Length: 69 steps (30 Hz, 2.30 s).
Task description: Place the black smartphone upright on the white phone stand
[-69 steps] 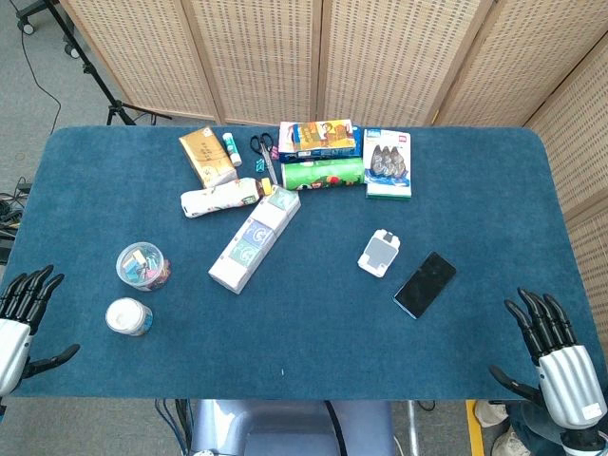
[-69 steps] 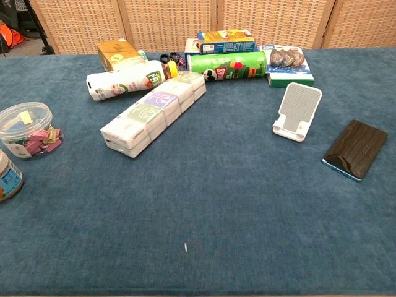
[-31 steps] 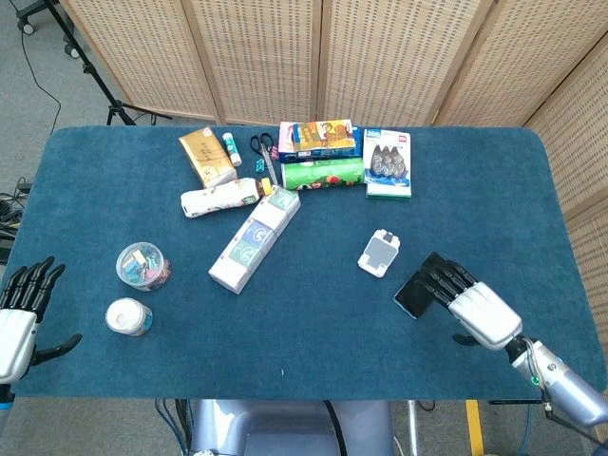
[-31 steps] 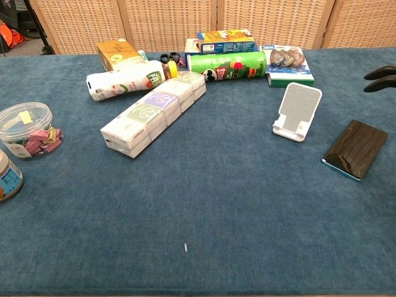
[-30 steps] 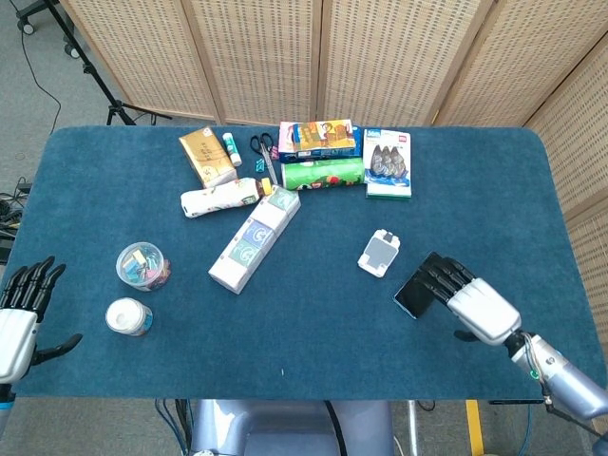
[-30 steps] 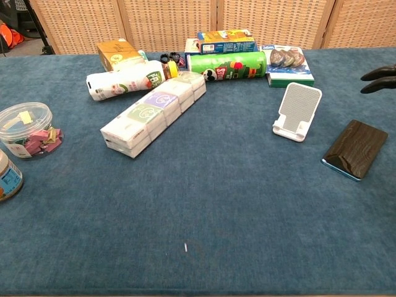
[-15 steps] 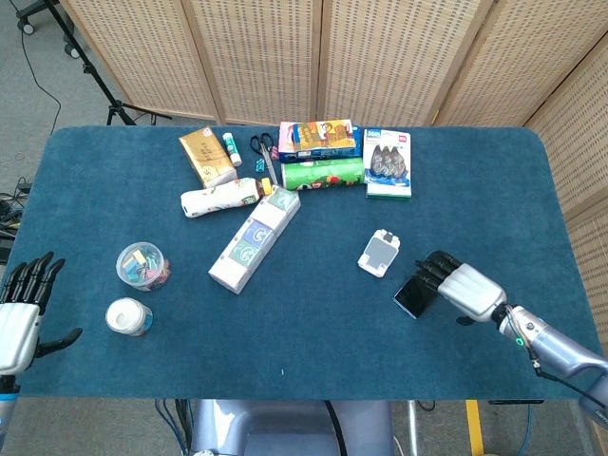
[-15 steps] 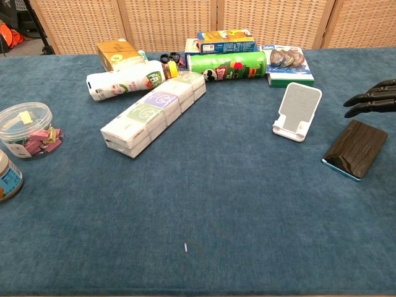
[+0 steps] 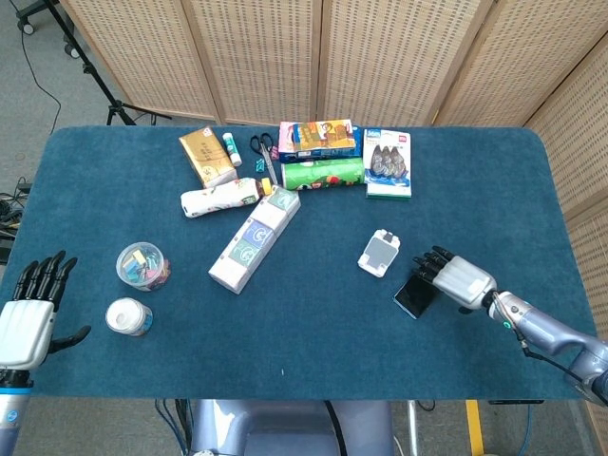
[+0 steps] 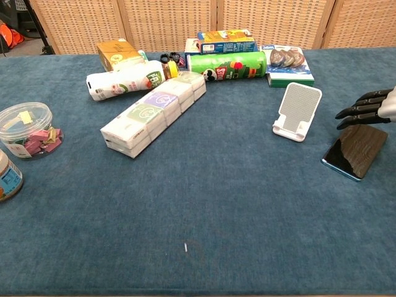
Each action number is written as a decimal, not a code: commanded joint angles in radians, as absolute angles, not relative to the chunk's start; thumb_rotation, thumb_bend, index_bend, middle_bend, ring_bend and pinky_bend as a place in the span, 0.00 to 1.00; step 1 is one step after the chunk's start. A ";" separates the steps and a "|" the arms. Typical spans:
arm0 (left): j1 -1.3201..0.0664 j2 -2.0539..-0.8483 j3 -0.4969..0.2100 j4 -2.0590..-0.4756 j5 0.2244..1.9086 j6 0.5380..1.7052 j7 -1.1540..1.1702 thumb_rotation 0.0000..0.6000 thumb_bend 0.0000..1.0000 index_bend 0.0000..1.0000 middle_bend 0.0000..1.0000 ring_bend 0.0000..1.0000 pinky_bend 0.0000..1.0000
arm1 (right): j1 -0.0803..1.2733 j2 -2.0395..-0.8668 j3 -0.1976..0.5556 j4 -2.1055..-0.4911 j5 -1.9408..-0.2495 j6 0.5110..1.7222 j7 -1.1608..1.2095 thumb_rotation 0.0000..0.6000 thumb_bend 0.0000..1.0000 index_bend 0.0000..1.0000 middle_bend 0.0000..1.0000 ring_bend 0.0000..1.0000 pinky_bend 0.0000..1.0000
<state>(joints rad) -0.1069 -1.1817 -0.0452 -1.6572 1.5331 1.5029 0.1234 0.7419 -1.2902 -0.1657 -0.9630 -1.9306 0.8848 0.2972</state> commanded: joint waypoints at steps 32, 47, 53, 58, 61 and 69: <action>-0.118 -1.191 -0.050 -1.652 1.502 1.482 0.142 1.00 0.00 0.00 0.00 0.00 0.00 | 0.761 -1.480 -0.270 -0.720 -1.911 0.981 0.423 1.00 0.00 0.36 0.27 0.20 0.13; -0.115 -1.184 -0.043 -1.652 1.513 1.485 0.125 1.00 0.00 0.00 0.00 0.00 0.00 | 0.662 -1.491 -0.249 -0.579 -1.868 1.221 0.525 1.00 0.22 0.56 0.53 0.43 0.35; -0.113 -1.175 -0.036 -1.657 1.529 1.491 0.112 1.00 0.00 0.00 0.00 0.00 0.00 | 0.656 -1.409 -0.196 -0.667 -1.842 1.325 0.410 1.00 0.26 0.56 0.53 0.44 0.35; -0.111 -1.163 -0.033 -1.659 1.544 1.501 0.093 1.00 0.00 0.00 0.00 0.00 0.00 | 0.675 -1.312 -0.118 -0.858 -1.820 1.389 0.152 1.00 0.33 0.56 0.53 0.46 0.35; -0.108 -1.155 -0.031 -1.658 1.553 1.507 0.075 1.00 0.00 0.00 0.00 0.00 0.00 | 0.695 -1.250 -0.071 -1.029 -1.807 1.376 -0.062 1.00 0.36 0.56 0.54 0.46 0.36; -0.110 -1.136 -0.025 -1.656 1.574 1.512 0.052 1.00 0.00 0.00 0.00 0.00 0.00 | 0.734 -1.177 0.026 -1.386 -1.795 1.289 -0.623 1.00 0.39 0.56 0.55 0.46 0.36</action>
